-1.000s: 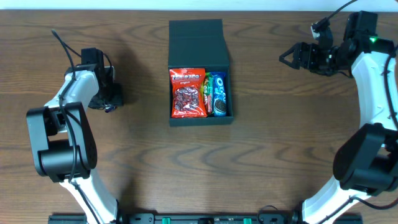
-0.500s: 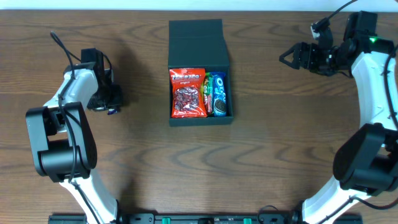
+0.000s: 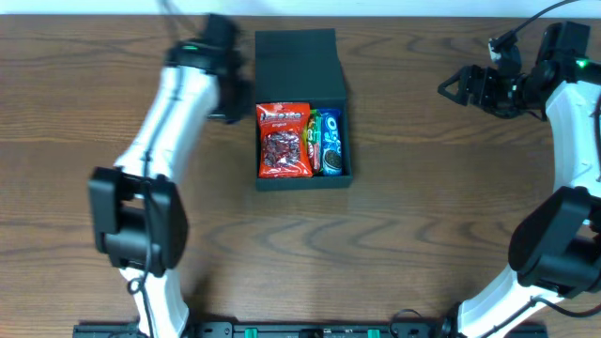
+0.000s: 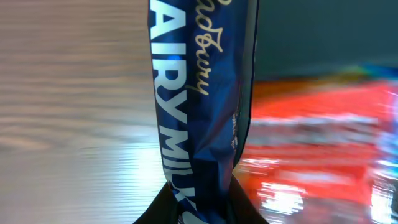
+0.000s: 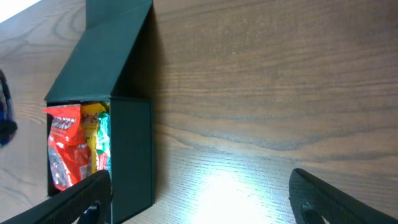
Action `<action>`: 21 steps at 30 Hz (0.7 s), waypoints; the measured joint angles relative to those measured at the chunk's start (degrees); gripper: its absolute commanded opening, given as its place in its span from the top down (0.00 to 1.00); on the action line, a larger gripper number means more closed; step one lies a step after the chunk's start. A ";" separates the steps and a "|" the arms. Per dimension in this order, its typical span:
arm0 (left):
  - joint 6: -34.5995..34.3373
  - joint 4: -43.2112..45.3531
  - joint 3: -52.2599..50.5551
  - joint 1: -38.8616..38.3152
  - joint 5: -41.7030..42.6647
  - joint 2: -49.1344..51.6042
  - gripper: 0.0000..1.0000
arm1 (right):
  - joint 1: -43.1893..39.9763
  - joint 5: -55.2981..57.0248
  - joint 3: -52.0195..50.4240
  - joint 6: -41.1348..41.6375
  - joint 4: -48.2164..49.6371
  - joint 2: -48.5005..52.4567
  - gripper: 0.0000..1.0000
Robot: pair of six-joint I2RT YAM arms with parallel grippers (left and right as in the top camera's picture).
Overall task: Pack container
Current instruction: 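Lower the Dairy Milk bar into the box's right side, release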
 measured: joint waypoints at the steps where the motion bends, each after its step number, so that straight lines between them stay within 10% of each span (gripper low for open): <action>1: -1.40 0.04 0.11 -2.47 0.04 0.00 0.94 | 0.00 0.07 0.00 -0.02 -0.04 0.00 0.09; 13: -15.96 4.48 0.11 -18.10 6.25 0.00 0.91 | 0.00 0.20 0.00 0.00 -0.04 0.00 0.06; 14: -16.76 4.48 0.13 -18.56 6.45 0.00 0.86 | 0.00 0.17 0.00 0.00 -0.09 0.00 0.06; 16: -18.91 4.33 0.13 -19.06 7.04 0.00 0.32 | 0.00 0.17 0.00 0.00 -0.39 0.00 0.05; 21: -22.14 4.79 0.11 -18.86 7.26 0.00 0.12 | 0.00 0.17 0.00 0.00 -0.79 0.00 0.05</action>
